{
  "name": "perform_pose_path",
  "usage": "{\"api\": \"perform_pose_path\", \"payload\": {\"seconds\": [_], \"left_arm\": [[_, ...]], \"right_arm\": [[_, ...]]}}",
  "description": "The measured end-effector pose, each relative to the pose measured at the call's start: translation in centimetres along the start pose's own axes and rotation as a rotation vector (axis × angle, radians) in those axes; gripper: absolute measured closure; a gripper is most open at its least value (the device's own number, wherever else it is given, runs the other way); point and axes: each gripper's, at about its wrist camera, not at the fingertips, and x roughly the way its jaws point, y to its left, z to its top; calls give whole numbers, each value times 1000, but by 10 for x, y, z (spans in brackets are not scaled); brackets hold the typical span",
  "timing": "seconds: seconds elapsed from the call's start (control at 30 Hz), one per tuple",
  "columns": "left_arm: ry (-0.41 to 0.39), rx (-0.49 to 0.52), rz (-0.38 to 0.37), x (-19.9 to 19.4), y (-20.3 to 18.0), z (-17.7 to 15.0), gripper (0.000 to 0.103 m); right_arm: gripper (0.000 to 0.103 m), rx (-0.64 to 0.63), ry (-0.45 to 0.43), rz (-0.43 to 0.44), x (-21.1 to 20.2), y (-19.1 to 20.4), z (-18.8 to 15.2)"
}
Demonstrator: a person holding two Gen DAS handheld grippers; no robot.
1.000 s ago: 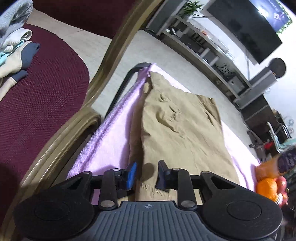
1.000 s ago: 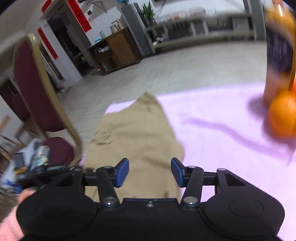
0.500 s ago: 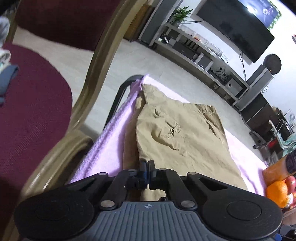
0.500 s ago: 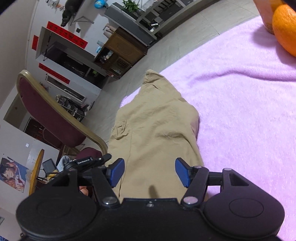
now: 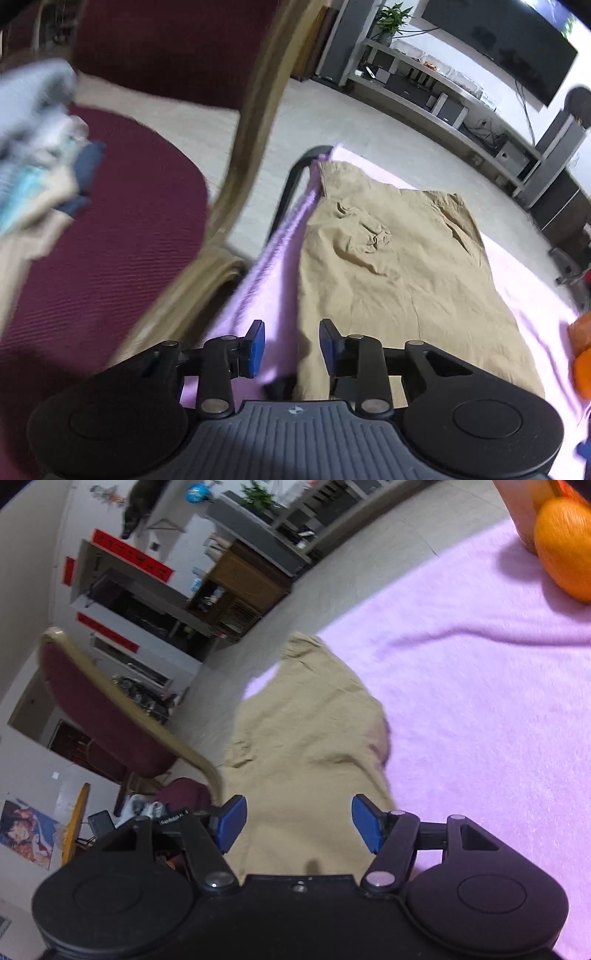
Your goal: Fold clothes
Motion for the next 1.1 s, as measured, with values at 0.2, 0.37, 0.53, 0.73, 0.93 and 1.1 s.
{"api": "perform_pose_path", "payload": {"seconds": [0.2,0.37,0.53,0.73,0.93,1.1], "left_arm": [[-36,72,-127,-80,-11,-60,75],[0,101,-217,-89,-25,-115,83],[-23,209,-155,-61,-56,-125,90],[70,367,-48,-31,-65,-149,93],[32,373,-95,-39,-54,-144,97],[-58,421,-315,-58,-84,-137,98]], "right_arm": [[29,-65,-23,50,-54,38,-23],[46,9,6,34,-55,25,-62],[76,17,69,-52,6,1,-64],[76,72,185,81,73,-37,-55],[94,245,-128,-88,43,-104,-12],[76,226,-100,126,35,-97,15]]}}
